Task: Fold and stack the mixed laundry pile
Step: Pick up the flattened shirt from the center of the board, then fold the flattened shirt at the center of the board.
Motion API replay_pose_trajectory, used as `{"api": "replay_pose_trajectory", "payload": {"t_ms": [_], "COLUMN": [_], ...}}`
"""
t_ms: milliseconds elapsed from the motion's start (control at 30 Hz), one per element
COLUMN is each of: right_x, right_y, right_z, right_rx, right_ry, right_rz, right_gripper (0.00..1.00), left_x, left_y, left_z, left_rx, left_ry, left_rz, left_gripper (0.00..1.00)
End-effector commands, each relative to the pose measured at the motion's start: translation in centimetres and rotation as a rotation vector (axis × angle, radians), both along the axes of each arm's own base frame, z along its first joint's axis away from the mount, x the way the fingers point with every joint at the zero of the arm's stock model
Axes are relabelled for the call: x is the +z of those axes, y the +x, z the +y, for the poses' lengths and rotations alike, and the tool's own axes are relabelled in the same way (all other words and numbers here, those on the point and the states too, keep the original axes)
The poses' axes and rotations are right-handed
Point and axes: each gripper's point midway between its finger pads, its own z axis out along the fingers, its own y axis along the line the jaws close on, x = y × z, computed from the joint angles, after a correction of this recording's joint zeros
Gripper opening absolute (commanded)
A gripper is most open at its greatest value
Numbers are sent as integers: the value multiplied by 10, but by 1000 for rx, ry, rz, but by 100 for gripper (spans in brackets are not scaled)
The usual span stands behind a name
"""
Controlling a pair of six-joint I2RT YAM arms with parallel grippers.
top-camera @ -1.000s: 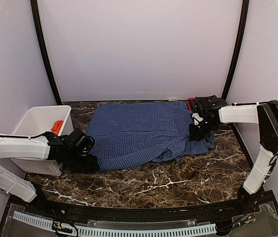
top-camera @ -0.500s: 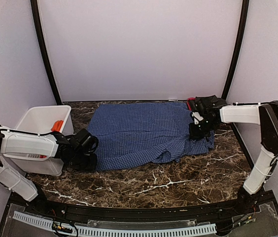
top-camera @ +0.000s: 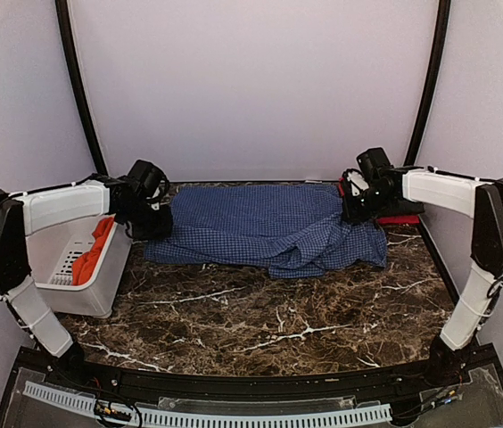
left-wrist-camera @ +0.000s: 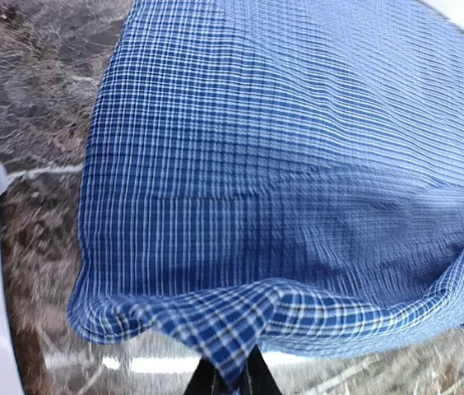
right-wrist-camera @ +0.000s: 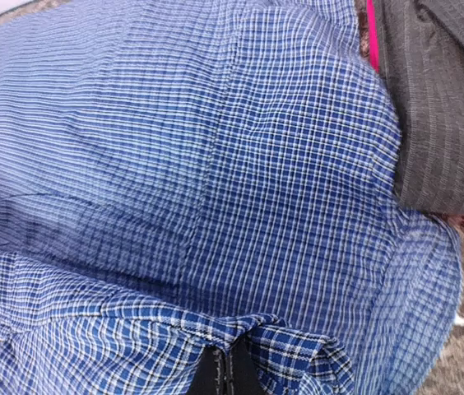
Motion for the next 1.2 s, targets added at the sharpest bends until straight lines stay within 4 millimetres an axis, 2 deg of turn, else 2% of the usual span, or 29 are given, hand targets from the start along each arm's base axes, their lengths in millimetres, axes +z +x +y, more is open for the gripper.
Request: {"api": "replay_pose_trajectory", "payload": {"t_ms": [0,100,133,233,300,333,400,533,567,600,667,800,967,1067,1167], "right_x": [-40,-53,-56,-51,-43,-39,-27,-4,0,4,6,-4,-27,-43,-58], "right_y": [17,21,21,19,17,15,11,1,-3,-9,-22,-48,-70,-75,-69], "right_z": [-1,-2,-2,1,1,2,5,4,4,3,4,5,16,21,19], "right_rx": [24,14,12,17,22,24,28,18,16,15,23,16,23,10,-29], "right_ry": [-56,-69,-69,-51,-40,-32,-7,32,39,52,84,139,244,293,290], "right_rz": [65,82,87,87,83,79,67,48,47,48,60,114,187,216,219], "right_gripper": [0,0,0,0,3,10,20,41,45,46,47,46,41,40,39], "left_x": [-34,-46,-43,-29,-19,-21,-8,-13,-19,-15,-21,-39,-51,-53,-54], "left_y": [23,40,44,52,47,42,30,4,-3,-6,-12,-17,-22,-21,-21], "left_z": [-1,4,4,6,7,9,10,13,15,13,12,11,7,4,4], "left_rx": [-39,-1,1,16,18,23,22,40,47,53,62,73,86,87,86], "left_ry": [-9,11,15,16,1,1,-31,-79,-81,-104,-124,-113,-135,-146,-146], "left_rz": [102,90,76,21,3,11,-12,18,37,33,42,88,109,106,105], "left_gripper": [12,25,28,47,52,53,54,61,62,63,64,65,64,64,64]}}
